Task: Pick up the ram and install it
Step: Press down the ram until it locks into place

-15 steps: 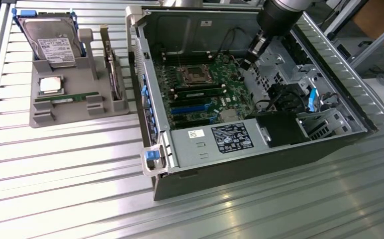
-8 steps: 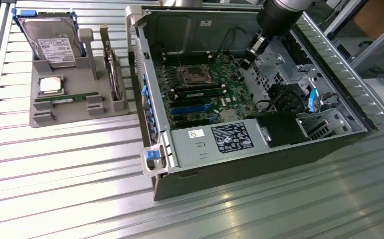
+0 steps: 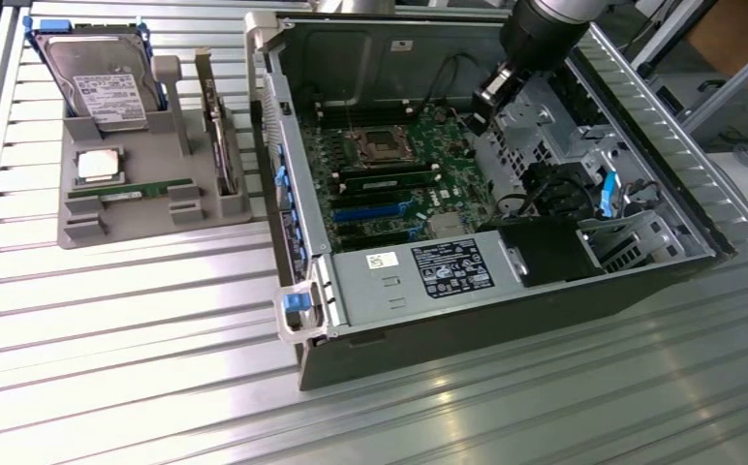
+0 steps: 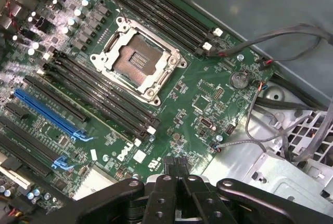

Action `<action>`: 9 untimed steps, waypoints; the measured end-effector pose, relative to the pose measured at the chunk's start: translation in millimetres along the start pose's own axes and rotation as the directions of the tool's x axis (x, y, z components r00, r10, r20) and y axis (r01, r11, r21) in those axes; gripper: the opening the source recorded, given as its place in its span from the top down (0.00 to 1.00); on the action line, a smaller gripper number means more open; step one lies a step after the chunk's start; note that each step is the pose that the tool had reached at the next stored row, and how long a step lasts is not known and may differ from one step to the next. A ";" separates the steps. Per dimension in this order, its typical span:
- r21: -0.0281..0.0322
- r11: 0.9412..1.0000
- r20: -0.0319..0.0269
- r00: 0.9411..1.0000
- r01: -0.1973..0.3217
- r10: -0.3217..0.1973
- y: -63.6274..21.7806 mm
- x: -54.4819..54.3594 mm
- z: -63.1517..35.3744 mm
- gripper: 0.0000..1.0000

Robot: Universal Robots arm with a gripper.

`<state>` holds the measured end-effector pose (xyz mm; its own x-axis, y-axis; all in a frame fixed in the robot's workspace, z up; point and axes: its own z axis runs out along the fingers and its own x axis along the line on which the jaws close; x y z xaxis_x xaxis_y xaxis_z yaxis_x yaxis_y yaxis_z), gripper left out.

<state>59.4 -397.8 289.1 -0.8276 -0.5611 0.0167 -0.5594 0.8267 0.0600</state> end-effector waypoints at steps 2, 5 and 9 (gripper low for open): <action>0.000 1.000 0.002 1.000 -0.027 0.027 0.0 0.0 0.1 0.90; -0.001 0.998 0.004 0.998 -0.063 0.063 0.0 0.0 0.3 0.90; -0.002 0.992 0.007 0.992 -0.124 0.124 -0.1 0.0 0.7 0.90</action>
<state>59.4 -397.9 288.4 -0.8908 -0.4542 0.0167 -0.4525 0.8897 0.0599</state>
